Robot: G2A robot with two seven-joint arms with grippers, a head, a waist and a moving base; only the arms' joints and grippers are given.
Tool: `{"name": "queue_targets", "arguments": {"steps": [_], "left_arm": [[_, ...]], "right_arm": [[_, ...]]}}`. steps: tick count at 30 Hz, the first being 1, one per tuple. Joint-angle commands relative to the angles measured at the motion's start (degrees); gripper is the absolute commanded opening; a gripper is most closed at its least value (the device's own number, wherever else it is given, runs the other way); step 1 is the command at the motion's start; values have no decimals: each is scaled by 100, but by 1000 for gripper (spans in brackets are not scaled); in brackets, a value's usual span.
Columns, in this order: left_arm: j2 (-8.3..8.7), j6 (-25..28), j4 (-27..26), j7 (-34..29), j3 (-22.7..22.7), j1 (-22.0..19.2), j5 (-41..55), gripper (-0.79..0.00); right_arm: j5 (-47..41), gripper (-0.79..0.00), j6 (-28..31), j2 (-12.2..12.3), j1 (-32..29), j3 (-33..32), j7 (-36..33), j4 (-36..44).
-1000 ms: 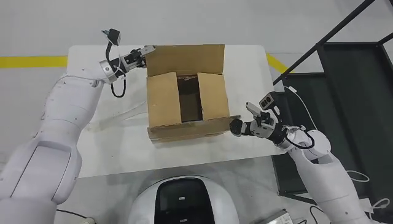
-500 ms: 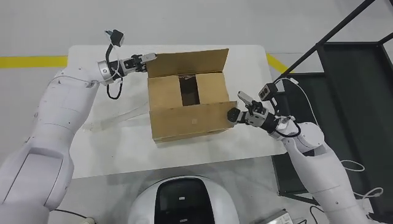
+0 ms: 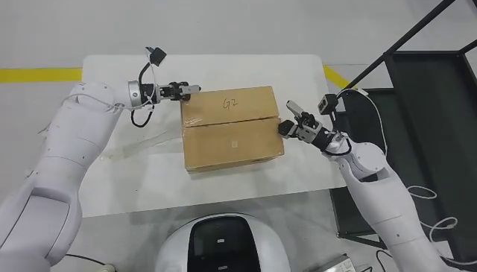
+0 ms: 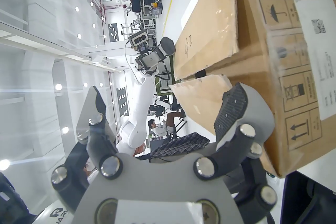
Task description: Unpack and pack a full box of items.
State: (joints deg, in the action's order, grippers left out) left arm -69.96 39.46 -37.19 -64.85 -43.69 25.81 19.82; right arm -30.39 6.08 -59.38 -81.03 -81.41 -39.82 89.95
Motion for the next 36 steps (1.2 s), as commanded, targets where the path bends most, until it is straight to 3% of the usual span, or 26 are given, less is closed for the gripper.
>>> {"name": "queue_targets", "arguments": {"steps": [1, 11, 24, 31, 36], "left_arm": [[67, -4, -38, -3, 79, 8, -16, 0], [282, 40, -222, 41, 438, -46, 286, 0], [666, -17, -584, -16, 558, -1, 775, 0], [926, -6, -834, -5, 495, 103, 918, 0], [992, 11, -933, 13, 556, 118, 975, 0]], "right_arm": [[-3, 0, 52, -5, 24, -2, -16, -34], [357, 0, 62, -70, 432, 273, 177, -370], [622, 0, 217, -191, 933, 712, 311, -780], [920, 0, -2, -141, 761, 596, 29, -560], [709, 0, 78, -114, 548, 429, -221, -292]]}}
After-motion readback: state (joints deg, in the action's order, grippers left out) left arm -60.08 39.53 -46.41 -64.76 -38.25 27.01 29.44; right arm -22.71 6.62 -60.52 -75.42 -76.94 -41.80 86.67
